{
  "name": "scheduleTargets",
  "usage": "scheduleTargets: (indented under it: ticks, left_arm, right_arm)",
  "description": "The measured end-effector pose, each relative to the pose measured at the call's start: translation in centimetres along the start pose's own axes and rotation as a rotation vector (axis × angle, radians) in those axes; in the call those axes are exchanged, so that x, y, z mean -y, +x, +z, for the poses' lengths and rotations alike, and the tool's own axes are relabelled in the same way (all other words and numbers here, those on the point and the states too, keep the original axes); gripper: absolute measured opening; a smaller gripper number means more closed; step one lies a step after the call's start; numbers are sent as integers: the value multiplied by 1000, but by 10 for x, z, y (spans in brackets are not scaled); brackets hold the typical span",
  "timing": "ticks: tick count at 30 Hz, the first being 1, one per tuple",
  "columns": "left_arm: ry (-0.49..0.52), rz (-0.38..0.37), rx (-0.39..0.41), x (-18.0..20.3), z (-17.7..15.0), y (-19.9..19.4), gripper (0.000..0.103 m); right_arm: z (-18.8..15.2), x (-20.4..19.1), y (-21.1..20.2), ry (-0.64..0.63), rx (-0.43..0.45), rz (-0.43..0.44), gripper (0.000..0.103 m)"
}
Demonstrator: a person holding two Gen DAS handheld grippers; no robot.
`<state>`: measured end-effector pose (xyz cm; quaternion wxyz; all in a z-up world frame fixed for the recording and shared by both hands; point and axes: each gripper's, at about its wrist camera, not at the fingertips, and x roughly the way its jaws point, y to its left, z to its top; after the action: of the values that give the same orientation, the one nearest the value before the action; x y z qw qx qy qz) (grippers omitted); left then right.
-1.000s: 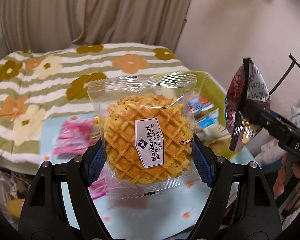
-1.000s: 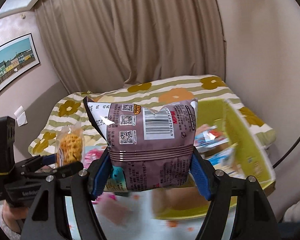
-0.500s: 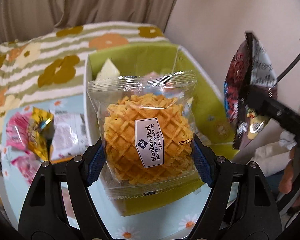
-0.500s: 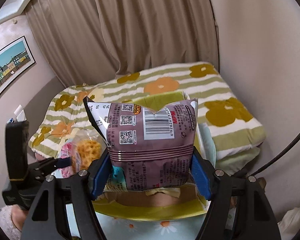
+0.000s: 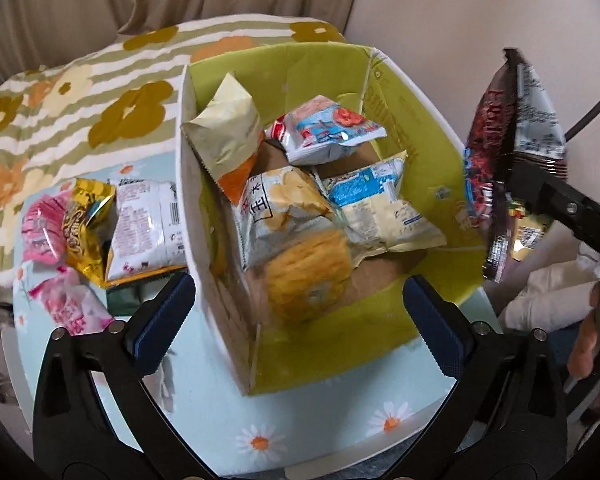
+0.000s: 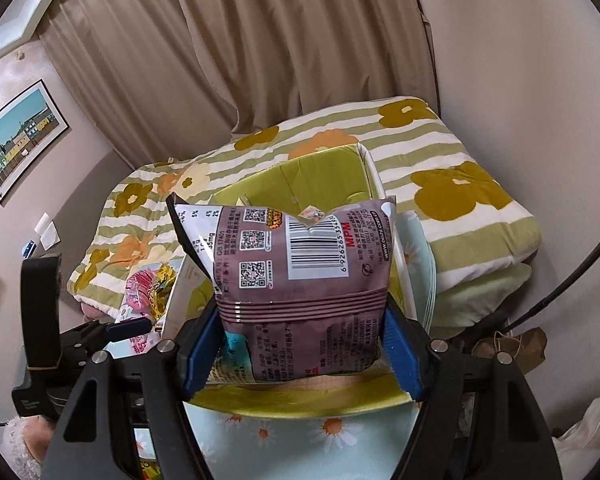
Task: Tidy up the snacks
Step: 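Carry the waffle pack and purple bag over the yellow box and open both tools, then move both tools back over the remaining snacks on the table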
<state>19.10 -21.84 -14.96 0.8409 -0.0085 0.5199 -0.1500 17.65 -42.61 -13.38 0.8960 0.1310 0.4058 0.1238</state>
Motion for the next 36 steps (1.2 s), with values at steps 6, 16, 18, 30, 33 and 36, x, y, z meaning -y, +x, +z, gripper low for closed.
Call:
scheduleTargets:
  ticks: [6, 16, 18, 30, 33, 36]
  left_arm:
    - [-1, 26, 34, -11, -7, -15, 103]
    - [-48, 42, 70, -27, -13, -29, 103]
    - [-53, 47, 69, -28, -14, -30, 103]
    - [-80, 75, 81, -27, -22, -38, 103]
    - [-109, 94, 78, -30, -29, -42, 103]
    - [-136, 121, 62, -35, -43, -45, 103]
  right_arm:
    - [-4, -8, 8, -22, -13, -25, 70]
    - [-15, -10, 36, -11, -75, -78, 74]
    - [-18, -12, 34, -11, -50, -80, 89]
    - [-21, -17, 21, -88, -21, -52, 103]
    - [-23, -20, 20, -116, -31, -49, 103]
    - [-28, -24, 18, -149, -28, -28, 103]
